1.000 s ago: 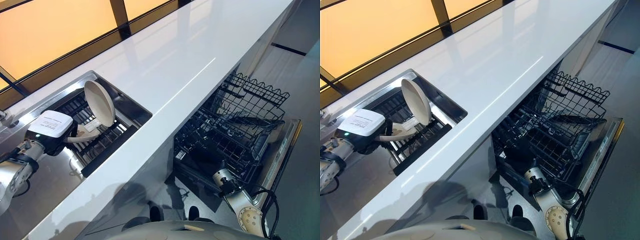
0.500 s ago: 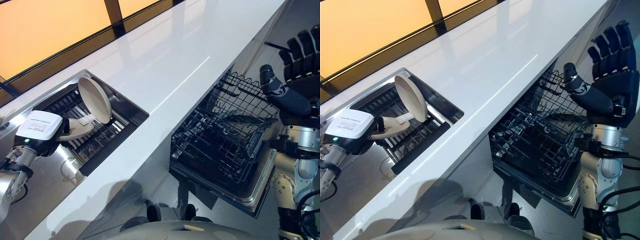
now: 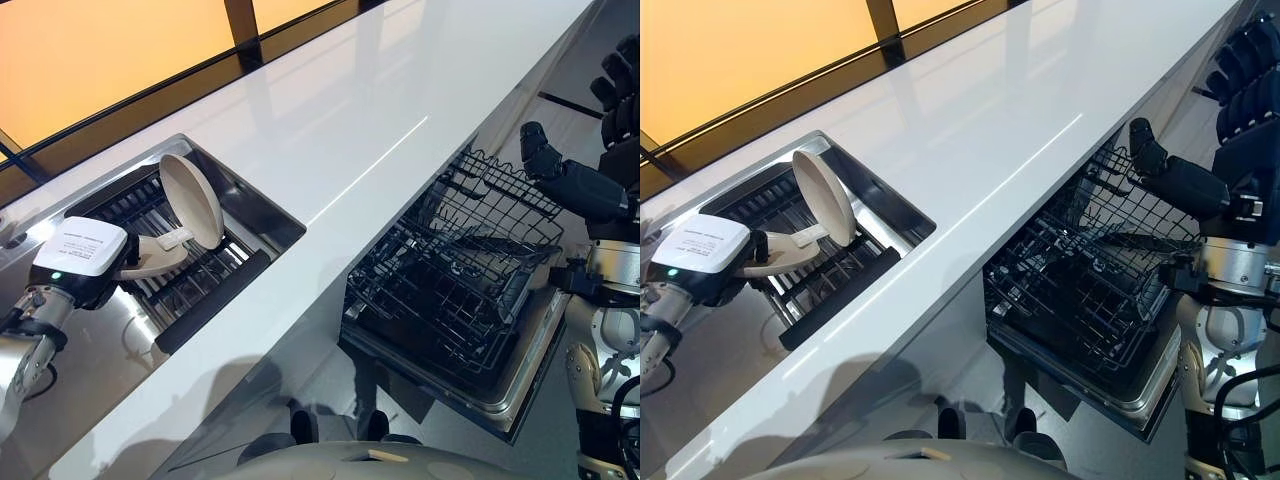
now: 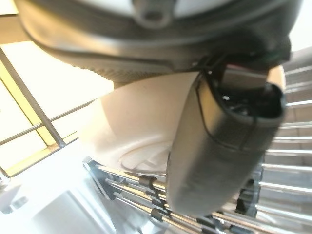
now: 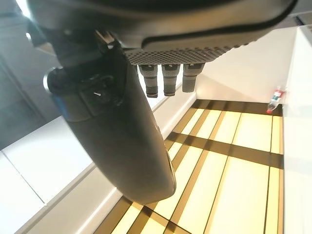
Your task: Pick up plates and place into dishwasher.
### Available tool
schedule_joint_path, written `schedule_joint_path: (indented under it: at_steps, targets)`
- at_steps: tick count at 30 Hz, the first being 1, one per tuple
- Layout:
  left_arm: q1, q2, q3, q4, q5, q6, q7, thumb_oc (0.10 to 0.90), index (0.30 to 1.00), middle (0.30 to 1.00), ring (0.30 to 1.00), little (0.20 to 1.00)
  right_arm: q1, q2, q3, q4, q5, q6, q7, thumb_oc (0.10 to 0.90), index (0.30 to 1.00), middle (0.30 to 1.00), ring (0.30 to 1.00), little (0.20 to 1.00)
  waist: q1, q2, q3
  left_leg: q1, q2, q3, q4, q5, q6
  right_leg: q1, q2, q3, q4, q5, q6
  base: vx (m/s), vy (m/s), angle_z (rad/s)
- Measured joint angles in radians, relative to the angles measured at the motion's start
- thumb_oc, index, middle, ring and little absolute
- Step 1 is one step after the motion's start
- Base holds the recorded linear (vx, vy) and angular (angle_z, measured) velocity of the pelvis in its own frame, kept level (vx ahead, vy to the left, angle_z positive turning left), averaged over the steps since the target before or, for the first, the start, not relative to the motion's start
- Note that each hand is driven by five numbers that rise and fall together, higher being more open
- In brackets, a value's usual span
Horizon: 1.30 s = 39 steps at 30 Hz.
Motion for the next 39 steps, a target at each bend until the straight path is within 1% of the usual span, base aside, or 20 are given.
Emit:
schedule_joint_path:
  at_steps: [3,6,7,11,13,14,16,17,21,24,28,32,35,36,37,38,39]
  targets:
    - [-0.036,0.04,-0.001,-0.009,0.012,-0.032,-0.121,0.1,0.3,0.3,0.3,0.2,-0.036,-0.005,0.01,0.0,0.012,0.008,0.002,0.8,0.9,0.9,0.9,0.9,-0.003,0.001,0.0,0.0,0.0,-0.009,0.0,0.003,-0.002,0.003,0.0,-0.014,0.0,0.0,0.0,0.01,-0.103,0.08]
    - [-0.094,0.097,-0.01,-0.018,0.012,-0.08,-0.279,0.1,0.3,0.3,0.3,0.2,-0.068,-0.028,0.049,0.0,0.044,0.02,0.006,0.8,0.9,0.9,0.9,0.9,-0.003,0.004,0.001,0.001,0.0,-0.018,0.0,0.006,-0.002,0.008,0.0,-0.02,0.0,0.0,0.0,0.0,-0.087,0.08]
    - [-0.108,0.112,-0.014,-0.017,0.01,-0.088,-0.312,0.1,0.3,0.3,0.3,0.2,-0.077,-0.033,0.063,0.001,0.051,0.024,0.005,0.8,0.9,0.9,0.9,0.9,-0.003,0.004,0.001,0.002,0.001,-0.02,0.0,0.007,-0.002,0.01,0.0,-0.02,0.0,0.0,0.0,0.01,-0.08,0.09]
    - [-0.174,0.209,-0.071,-0.017,-0.01,-0.11,-0.46,0.1,0.3,0.3,0.3,0.2,-0.118,-0.038,0.108,0.002,0.076,0.047,-0.002,0.8,0.9,0.9,0.9,0.9,-0.002,0.011,0.004,0.003,0.0,-0.024,0.0,0.008,-0.001,0.013,0.0,-0.022,0.0,0.0,0.0,0.01,-0.057,0.04]
    - [-0.181,0.237,-0.082,-0.017,-0.01,-0.116,-0.501,0.1,0.3,0.3,0.3,0.2,-0.132,-0.038,0.118,0.002,0.081,0.054,-0.007,0.8,0.9,0.9,0.9,0.9,-0.004,0.017,0.006,0.003,-0.001,-0.023,0.0,0.008,-0.001,0.013,-0.001,-0.022,0.0,0.0,0.0,0.01,-0.048,-0.01]
    - [-0.182,0.26,-0.085,-0.017,-0.01,-0.128,-0.52,0.1,0.3,0.3,0.3,0.2,-0.134,-0.038,0.118,0.002,0.092,0.06,-0.013,0.8,0.9,0.9,0.9,0.9,-0.004,0.019,0.007,0.003,-0.001,-0.023,0.0,0.008,-0.001,0.013,-0.001,-0.022,0.0,0.0,0.0,0.01,-0.045,0.01]
    - [-0.193,0.302,-0.101,-0.015,-0.008,-0.131,-0.543,0.1,0.3,0.3,0.3,0.2,-0.136,-0.04,0.118,0.002,0.101,0.069,-0.028,0.8,0.9,0.9,0.9,0.9,-0.002,0.024,0.008,0.003,-0.001,-0.025,0.0,0.009,-0.002,0.013,0.0,-0.022,0.0,0.0,0.0,0.0,-0.039,0.02]
    - [-0.205,0.308,-0.101,-0.011,-0.007,-0.13,-0.554,0.1,0.3,0.3,0.3,0.2,-0.138,-0.04,0.118,0.002,0.102,0.073,-0.029,0.8,0.9,0.9,0.9,0.9,-0.001,0.028,0.01,0.003,-0.001,-0.025,0.0,0.009,-0.001,0.014,0.0,-0.022,0.0,0.0,0.0,0.0,-0.037,0.02]
    - [-0.218,0.362,-0.102,-0.003,-0.004,-0.13,-0.56,0.1,0.3,0.3,0.3,0.2,-0.143,-0.042,0.118,0.008,0.12,0.104,-0.026,0.8,0.9,0.9,0.9,0.9,0.005,0.034,0.009,0.002,-0.001,-0.028,0.0,0.009,-0.002,0.014,0.0,-0.024,0.0,0.0,-0.001,0.0,-0.017,0.01]
    - [-0.229,0.386,-0.102,0.009,0.023,-0.13,-0.556,0.1,0.3,0.3,0.3,0.2,-0.146,-0.043,0.126,0.01,0.139,0.112,-0.024,0.8,0.9,0.9,0.9,0.9,0.011,0.04,0.009,0.0,-0.001,-0.032,0.0,0.011,-0.002,0.014,0.0,-0.029,0.0,0.0,-0.001,-0.01,-0.043,0.05]
    - [-0.245,0.398,-0.103,0.045,0.04,-0.127,-0.537,0.1,0.3,0.3,0.3,0.2,-0.176,-0.074,0.176,0.026,0.144,0.146,0.002,0.8,0.9,0.9,0.9,0.9,0.016,0.046,0.01,-0.002,-0.001,-0.042,0.0,0.016,-0.004,0.016,0.0,-0.045,0.0,-0.001,-0.001,-0.01,-0.042,0.07]
    - [-0.245,0.421,-0.108,0.095,0.072,-0.122,-0.489,0.1,0.3,0.3,0.3,0.2,-0.203,-0.079,0.234,0.044,0.159,0.185,0.037,0.8,0.9,0.9,0.9,0.9,0.026,0.049,0.011,-0.005,-0.001,-0.061,0.001,0.022,-0.007,0.021,0.0,-0.053,0.0,-0.005,-0.006,-0.01,-0.037,0.13]
    - [-0.245,0.421,-0.114,0.113,0.072,-0.066,-0.45,0.1,0.3,0.3,0.3,0.2,-0.217,-0.08,0.272,0.074,0.159,0.221,0.066,0.8,0.9,0.9,0.9,0.9,0.044,0.05,0.012,-0.008,-0.002,-0.071,0.001,0.024,-0.008,0.023,0.001,-0.055,0.0,-0.008,-0.008,-0.01,-0.03,0.12]
    - [-0.245,0.421,-0.115,0.115,0.072,-0.045,-0.419,0.1,0.3,0.3,0.3,0.2,-0.217,-0.08,0.277,0.079,0.157,0.233,0.087,0.8,0.9,0.9,0.9,0.9,0.05,0.05,0.012,-0.013,-0.002,-0.076,0.001,0.026,-0.008,0.021,0.001,-0.055,0.0,-0.008,-0.008,-0.01,-0.032,0.17]
    - [-0.245,0.421,-0.117,0.125,0.069,-0.021,-0.368,0.202,0.387,0.387,0.387,0.302,-0.217,-0.085,0.285,0.082,0.156,0.245,0.108,0.8,0.9,0.9,0.9,0.9,0.056,0.05,0.012,-0.019,-0.002,-0.081,0.001,0.029,-0.009,0.018,0.001,-0.057,0.0,-0.008,-0.008,0.0,-0.029,0.18]
    - [-0.244,0.422,-0.118,0.135,0.061,0.017,-0.299,0.287,0.46,0.46,0.46,0.387,-0.218,-0.102,0.309,0.085,0.152,0.257,0.127,0.8,0.9,0.9,0.9,0.9,0.062,0.05,0.012,-0.023,-0.002,-0.082,0.001,0.031,-0.009,0.016,0.001,-0.057,0.0,-0.009,-0.008,0.0,-0.026,0.15]
    - [-0.244,0.422,-0.119,0.146,0.043,0.042,-0.236,0.27,0.446,0.446,0.446,0.37,-0.218,-0.12,0.33,0.086,0.131,0.266,0.142,0.8,0.9,0.9,0.9,0.9,0.068,0.05,0.012,-0.023,-0.002,-0.084,0.001,0.031,-0.009,0.017,0.001,-0.059,0.0,-0.009,-0.008,0.01,-0.02,0.11]
